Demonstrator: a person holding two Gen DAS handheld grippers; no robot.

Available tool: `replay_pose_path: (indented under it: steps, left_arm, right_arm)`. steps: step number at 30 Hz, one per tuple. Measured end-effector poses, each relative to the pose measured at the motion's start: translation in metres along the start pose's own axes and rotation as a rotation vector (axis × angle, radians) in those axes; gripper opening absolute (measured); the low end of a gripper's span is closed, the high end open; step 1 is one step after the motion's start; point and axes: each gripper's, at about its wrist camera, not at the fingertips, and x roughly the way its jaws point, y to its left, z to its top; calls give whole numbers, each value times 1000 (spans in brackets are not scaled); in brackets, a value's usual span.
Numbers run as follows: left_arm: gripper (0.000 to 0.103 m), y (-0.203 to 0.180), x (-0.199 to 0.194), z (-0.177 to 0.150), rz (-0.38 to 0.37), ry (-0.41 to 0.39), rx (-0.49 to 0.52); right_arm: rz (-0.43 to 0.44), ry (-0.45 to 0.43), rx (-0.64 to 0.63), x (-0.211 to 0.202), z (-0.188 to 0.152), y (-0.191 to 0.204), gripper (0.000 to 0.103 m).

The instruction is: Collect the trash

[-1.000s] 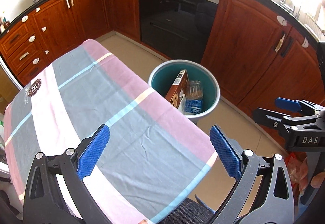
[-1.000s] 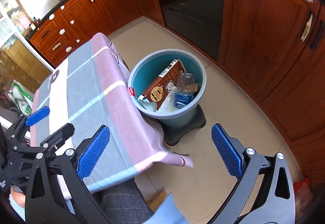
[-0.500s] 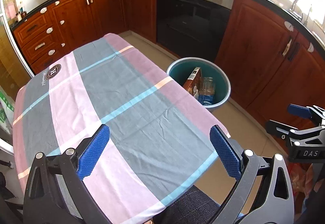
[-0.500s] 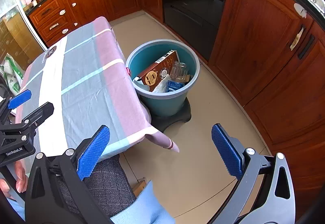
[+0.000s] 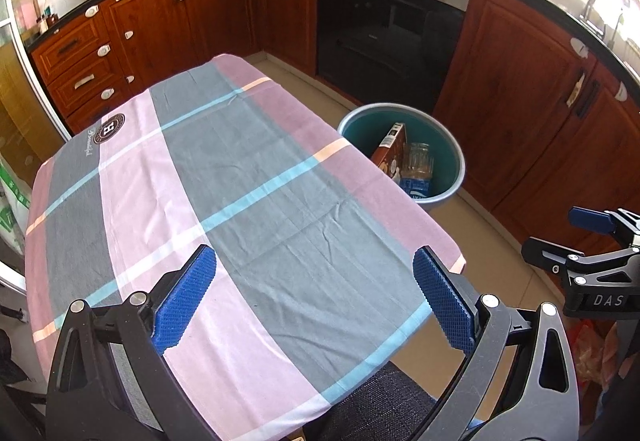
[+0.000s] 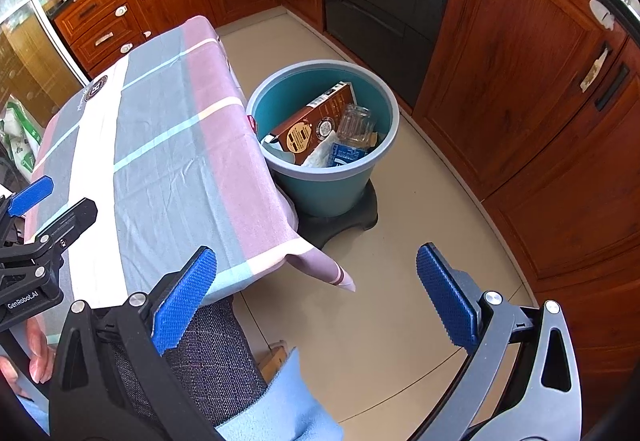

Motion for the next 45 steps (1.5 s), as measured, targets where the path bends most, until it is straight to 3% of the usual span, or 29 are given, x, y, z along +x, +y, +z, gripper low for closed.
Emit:
replay_pose_path:
  steps: [23, 36, 45]
  left_arm:
    - [99, -5, 8, -4, -1, 12, 11]
    - [99, -9, 17, -6, -31, 36, 25]
    - [99, -15, 21, -6, -12, 50, 44]
  right_arm:
    - [-32, 65, -24, 28, -2, -1, 96]
    - [-39, 65, 32, 37, 1, -16, 96]
    - [-44, 64, 34, 38, 5, -19, 96]
